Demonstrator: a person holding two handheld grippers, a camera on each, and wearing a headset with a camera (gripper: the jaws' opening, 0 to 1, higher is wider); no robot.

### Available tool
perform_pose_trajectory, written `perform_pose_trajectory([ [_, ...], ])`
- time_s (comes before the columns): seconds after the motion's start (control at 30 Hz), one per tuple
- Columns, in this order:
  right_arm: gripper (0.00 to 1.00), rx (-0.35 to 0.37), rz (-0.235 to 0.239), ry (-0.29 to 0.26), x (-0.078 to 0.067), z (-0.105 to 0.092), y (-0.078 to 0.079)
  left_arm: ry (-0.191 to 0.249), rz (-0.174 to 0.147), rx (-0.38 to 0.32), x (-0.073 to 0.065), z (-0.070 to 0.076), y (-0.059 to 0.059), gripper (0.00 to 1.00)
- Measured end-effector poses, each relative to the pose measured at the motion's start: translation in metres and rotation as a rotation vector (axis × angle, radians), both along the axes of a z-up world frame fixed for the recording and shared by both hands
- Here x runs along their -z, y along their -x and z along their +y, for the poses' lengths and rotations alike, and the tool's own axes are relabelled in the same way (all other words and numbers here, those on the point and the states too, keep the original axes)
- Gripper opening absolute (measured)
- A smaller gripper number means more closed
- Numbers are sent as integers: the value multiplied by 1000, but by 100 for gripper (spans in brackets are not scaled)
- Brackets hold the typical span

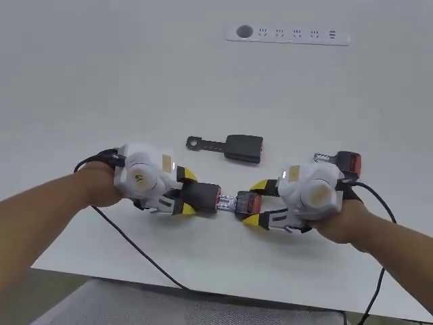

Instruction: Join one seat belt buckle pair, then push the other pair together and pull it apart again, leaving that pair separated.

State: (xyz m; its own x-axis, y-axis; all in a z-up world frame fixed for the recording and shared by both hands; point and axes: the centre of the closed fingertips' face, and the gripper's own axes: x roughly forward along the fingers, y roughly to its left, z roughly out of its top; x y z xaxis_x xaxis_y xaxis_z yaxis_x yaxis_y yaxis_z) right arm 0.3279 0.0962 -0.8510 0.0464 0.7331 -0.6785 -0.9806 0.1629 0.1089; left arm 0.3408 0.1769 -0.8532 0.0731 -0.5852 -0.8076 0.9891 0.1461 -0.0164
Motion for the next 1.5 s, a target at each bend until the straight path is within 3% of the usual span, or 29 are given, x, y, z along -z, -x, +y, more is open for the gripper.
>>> perform_pose_trajectory([
  [0.37,34,-5,11,23,-1,10,-3,-18,-12,40,0,-2,1,35],
  [0.7,34,-23,23,31,-2,18,-3,-8,-14,62,-1,-2,1,34],
  [0.77,34,-19,37,21,-2,23,-4,-15,-15,82,-1,-3,2,34],
  [0.87,34,-22,21,36,-3,33,-4,-15,-4,82,-1,0,3,34],
  [0.9,34,-47,17,60,-2,30,-2,-11,-10,84,-2,-1,2,34],
  [1.13,34,-42,9,76,-1,32,-3,-12,-8,95,-3,-2,2,34],
  [1.5,34,-46,2,61,-1,30,-3,-7,-6,113,-4,-2,3,35],
])
